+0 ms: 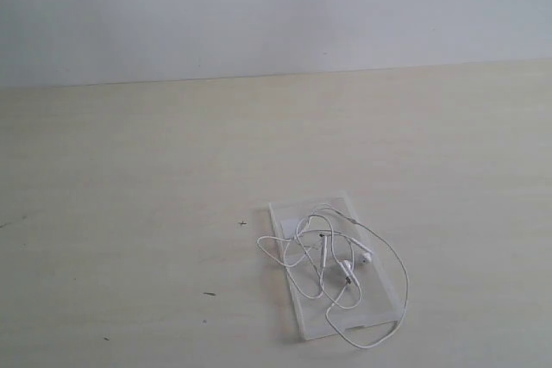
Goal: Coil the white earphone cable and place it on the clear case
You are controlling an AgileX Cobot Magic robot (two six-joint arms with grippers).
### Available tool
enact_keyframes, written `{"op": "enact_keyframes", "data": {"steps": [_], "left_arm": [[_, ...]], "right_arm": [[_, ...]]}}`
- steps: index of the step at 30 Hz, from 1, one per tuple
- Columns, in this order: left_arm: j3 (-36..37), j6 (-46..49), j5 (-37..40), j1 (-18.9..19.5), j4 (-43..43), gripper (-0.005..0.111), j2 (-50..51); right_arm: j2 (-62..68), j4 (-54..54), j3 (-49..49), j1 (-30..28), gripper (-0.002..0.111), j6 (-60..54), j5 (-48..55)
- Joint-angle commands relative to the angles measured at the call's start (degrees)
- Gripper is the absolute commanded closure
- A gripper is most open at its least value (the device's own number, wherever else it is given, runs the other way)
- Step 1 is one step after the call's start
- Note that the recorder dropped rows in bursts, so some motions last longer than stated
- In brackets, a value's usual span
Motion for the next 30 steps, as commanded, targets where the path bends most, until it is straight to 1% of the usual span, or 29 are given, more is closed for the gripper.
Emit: {"op": "enact_keyframes", "data": {"steps": [1,2,4,5,9,11,12,13,16,18,20,22,25,28,30], "left_arm": [[0.0,-0.6,-1.8,1.1,-1.8,0.107,-6.4],[0.0,-1.9,-1.8,1.1,-2.9,0.107,-7.1],[0.0,-7.4,-1.8,1.1,-7.0,0.107,-8.6],[0.0,-10.2,-1.8,1.1,-7.0,0.107,-9.1],[0.1,-37.7,2.5,1.0,-7.0,0.107,-10.9],[0.1,-46.7,4.9,1.0,-6.9,0.107,-12.2],[0.3,-48.2,5.1,1.0,-3.5,0.107,-13.0],[0.5,-47.7,5.1,1.0,0.6,0.107,-13.8],[3.6,-43.2,6.2,1.0,19.8,0.107,-17.1],[7.2,-43.6,6.8,1.0,34.1,0.107,-19.6],[11.2,-43.8,6.8,1.0,44.7,0.107,-21.8],[15.3,-43.8,6.8,1.1,48.5,0.107,-23.9],[20.6,-44.9,6.8,1.8,51.1,0.107,-26.3],[25.6,-52.9,6.8,3.0,55.6,0.107,-28.2],[26.7,-59.7,6.8,3.6,59.6,0.107,-29.2]], "right_arm": [[-0.4,0.0,0.3,-0.2,0.108,0.0,0.0],[-0.4,0.0,0.3,-0.2,0.108,0.0,0.0],[-0.4,0.0,0.3,-0.2,0.108,0.0,0.0],[-0.4,0.0,0.3,-0.2,0.108,0.0,0.0],[-0.4,0.0,0.3,-0.2,0.108,0.0,0.0],[-0.4,0.0,0.3,-0.2,0.108,0.0,0.0],[-0.4,0.0,0.3,-0.2,0.108,0.0,0.0],[-0.4,0.0,0.3,-0.2,0.108,0.0,0.0],[-0.4,0.0,0.3,-0.2,0.108,0.0,0.0],[-0.4,0.0,0.3,-0.2,0.108,0.0,0.0],[-0.4,0.0,0.3,-0.2,0.108,0.0,0.0],[-0.4,0.0,0.3,-0.2,0.108,0.0,0.0],[-0.4,0.0,0.3,-0.2,0.108,0.0,0.0],[-0.4,0.0,0.3,-0.2,0.108,0.0,0.0],[-0.4,0.0,0.3,-0.2,0.108,0.0,0.0]]}}
